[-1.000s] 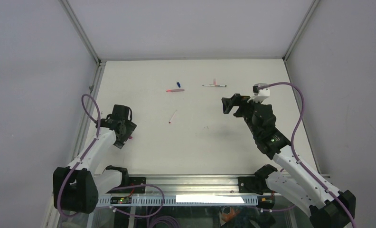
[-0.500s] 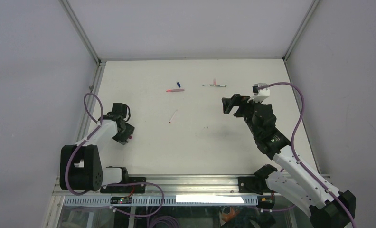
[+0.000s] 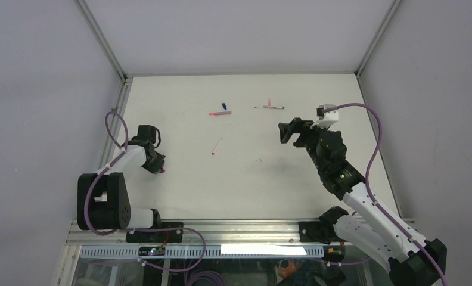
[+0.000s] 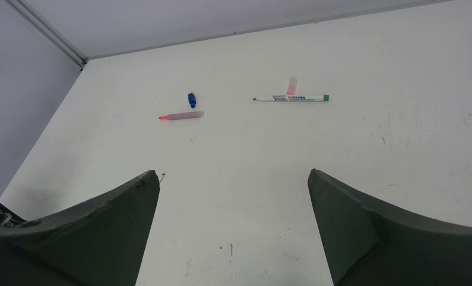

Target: Insert the pens into the pen caps

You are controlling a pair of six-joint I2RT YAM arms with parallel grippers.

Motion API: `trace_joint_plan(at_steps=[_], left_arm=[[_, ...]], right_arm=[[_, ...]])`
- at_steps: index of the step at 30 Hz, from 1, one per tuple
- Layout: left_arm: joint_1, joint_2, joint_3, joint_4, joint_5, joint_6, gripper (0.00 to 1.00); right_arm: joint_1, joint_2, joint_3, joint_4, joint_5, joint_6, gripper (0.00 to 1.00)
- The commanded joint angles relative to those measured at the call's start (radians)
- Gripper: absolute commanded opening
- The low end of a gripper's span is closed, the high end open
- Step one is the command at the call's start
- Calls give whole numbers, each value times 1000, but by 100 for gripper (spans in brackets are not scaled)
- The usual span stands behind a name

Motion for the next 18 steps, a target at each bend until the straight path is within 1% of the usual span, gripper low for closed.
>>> trace_joint_plan(at_steps=[1, 4, 6, 8, 11, 14, 18], left_arm=[[10, 114, -28, 167, 155, 129, 0], [1, 142, 35, 210, 318, 248, 0], [-18, 146, 97, 216, 386, 330, 0], [-92, 142, 171, 207, 389, 396, 0], [-204, 181, 322, 162, 347, 512, 0], [-302, 279, 500, 101, 337, 621, 0], [-439, 415, 724, 49, 387, 780, 0]], right_arm=[[7, -8, -2, 48, 13, -11, 99], [6, -5, -2, 50, 11, -7, 100], [6, -1, -2, 51, 9, -6, 99], [5, 3, -2, 54, 6, -4, 100], [5, 9, 2, 53, 1, -3, 99], [5, 14, 7, 49, -3, -3, 100], [5, 11, 17, 28, 1, -11, 99]])
